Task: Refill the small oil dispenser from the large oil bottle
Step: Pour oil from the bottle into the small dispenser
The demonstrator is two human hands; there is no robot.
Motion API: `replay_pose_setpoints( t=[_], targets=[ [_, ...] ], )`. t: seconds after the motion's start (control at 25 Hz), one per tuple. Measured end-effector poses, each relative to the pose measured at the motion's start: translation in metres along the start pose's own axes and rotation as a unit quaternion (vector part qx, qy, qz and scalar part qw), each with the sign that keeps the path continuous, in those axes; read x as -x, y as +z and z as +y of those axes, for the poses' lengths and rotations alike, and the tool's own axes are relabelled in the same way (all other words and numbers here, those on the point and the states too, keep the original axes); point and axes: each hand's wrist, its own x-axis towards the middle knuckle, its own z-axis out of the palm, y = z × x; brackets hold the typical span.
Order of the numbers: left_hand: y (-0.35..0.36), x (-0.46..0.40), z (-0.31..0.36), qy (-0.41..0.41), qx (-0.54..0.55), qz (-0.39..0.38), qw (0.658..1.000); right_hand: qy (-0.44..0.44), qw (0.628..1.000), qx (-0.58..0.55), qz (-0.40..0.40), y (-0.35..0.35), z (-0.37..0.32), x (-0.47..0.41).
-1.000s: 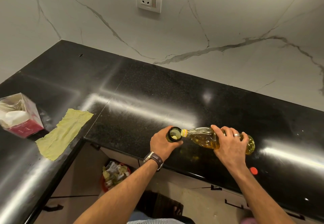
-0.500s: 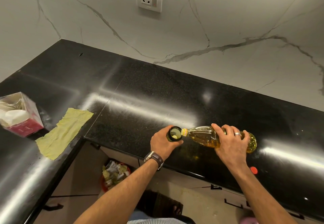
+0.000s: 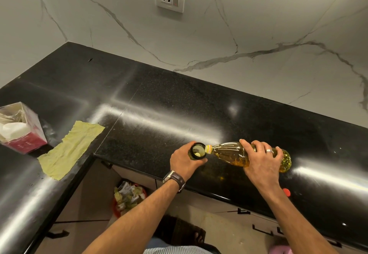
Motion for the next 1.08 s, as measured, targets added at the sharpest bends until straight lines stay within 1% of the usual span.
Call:
replay_pose_setpoints(
  t=[1.08],
  targets=[
    [-0.002, 0.001, 0.0025, 0.009, 0.002, 0.006, 1.0, -0.005, 1.0, 0.028, 0.002, -0.0013, 0.0007, -0.0019]
  ],
)
